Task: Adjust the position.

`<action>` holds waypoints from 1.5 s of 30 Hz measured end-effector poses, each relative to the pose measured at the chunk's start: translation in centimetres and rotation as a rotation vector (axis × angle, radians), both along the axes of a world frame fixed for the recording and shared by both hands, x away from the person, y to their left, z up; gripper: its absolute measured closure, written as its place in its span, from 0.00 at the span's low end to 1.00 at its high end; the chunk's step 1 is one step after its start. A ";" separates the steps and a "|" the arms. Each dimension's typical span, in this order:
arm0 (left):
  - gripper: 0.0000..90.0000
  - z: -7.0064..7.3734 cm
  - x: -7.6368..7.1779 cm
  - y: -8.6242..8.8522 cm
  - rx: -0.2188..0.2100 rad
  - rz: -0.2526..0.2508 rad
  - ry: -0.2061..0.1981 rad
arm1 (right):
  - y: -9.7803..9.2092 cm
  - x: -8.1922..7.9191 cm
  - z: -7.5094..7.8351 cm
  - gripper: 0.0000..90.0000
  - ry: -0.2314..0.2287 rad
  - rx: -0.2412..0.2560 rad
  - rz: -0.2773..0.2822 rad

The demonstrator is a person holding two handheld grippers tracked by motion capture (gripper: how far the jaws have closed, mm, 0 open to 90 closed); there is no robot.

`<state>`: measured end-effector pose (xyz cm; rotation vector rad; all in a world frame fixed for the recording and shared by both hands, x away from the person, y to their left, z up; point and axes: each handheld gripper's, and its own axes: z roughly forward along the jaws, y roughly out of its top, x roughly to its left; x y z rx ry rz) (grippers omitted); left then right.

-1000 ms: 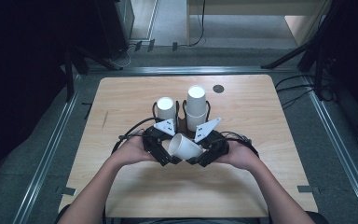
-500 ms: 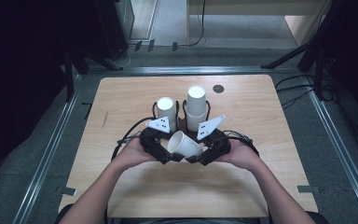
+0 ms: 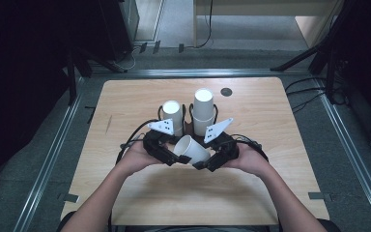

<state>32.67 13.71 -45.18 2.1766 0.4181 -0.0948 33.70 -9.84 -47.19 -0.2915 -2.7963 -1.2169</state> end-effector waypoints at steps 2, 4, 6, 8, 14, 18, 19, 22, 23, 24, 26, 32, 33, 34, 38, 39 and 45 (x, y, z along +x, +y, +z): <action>0.29 0.2 0.0 0.3 -0.007 0.001 0.002 | 0.0 0.0 0.0 0.25 0.011 -0.005 -0.009; 0.29 0.4 0.1 0.4 -0.003 0.004 0.012 | 0.0 0.1 0.0 0.25 0.013 -0.008 -0.009; 0.29 0.6 0.1 0.4 0.009 -0.002 0.015 | 0.0 0.0 -0.1 0.25 0.010 -0.012 -0.008; 0.29 0.8 0.2 0.2 0.046 -0.005 0.004 | 0.0 0.0 -0.1 0.25 0.006 -0.013 -0.003; 0.29 1.4 0.4 -0.2 0.118 -0.036 -0.024 | 0.1 0.1 -0.2 0.25 0.003 -0.018 -0.004; 0.29 1.5 0.5 -0.5 0.171 -0.050 -0.032 | 0.2 0.0 -0.3 0.25 0.009 -0.023 -0.007; 0.29 1.5 0.4 -0.6 0.182 -0.051 -0.033 | 0.2 0.0 -0.3 0.25 0.005 -0.024 -0.006; 0.29 1.3 0.3 -0.9 0.230 -0.052 -0.051 | 0.3 0.0 -0.4 0.25 0.001 -0.029 -0.007; 0.29 1.3 0.3 -1.0 0.259 -0.056 -0.061 | 0.3 0.0 -0.4 0.25 -0.002 -0.029 -0.005; 0.29 1.3 0.3 -1.1 0.280 -0.060 -0.070 | 0.3 0.0 -0.4 0.25 -0.006 -0.028 -0.002; 0.29 1.1 0.4 -1.2 0.292 -0.053 -0.068 | 0.4 0.0 -0.5 0.25 -0.011 -0.031 -0.001; 0.29 0.7 0.3 -1.6 0.361 -0.072 -0.084 | 0.7 -0.1 -0.8 0.25 -0.016 -0.042 -0.001; 0.29 0.6 0.3 -1.7 0.370 -0.076 -0.090 | 0.8 -0.1 -0.8 0.25 -0.018 -0.045 0.002; 0.29 0.6 0.3 -1.7 0.377 -0.077 -0.094 | 0.9 -0.1 -0.9 0.25 -0.017 -0.048 -0.001; 0.29 0.5 0.1 -2.0 0.392 -0.086 -0.106 | 1.2 -0.3 -1.1 0.26 -0.019 -0.048 0.008; 0.29 0.6 0.0 -2.0 0.388 -0.085 -0.108 | 1.3 -0.3 -1.1 0.27 -0.016 -0.047 0.009; 0.29 1.0 -0.3 -2.4 0.370 -0.098 -0.117 | 1.8 -0.4 -1.7 0.30 -0.004 -0.055 0.018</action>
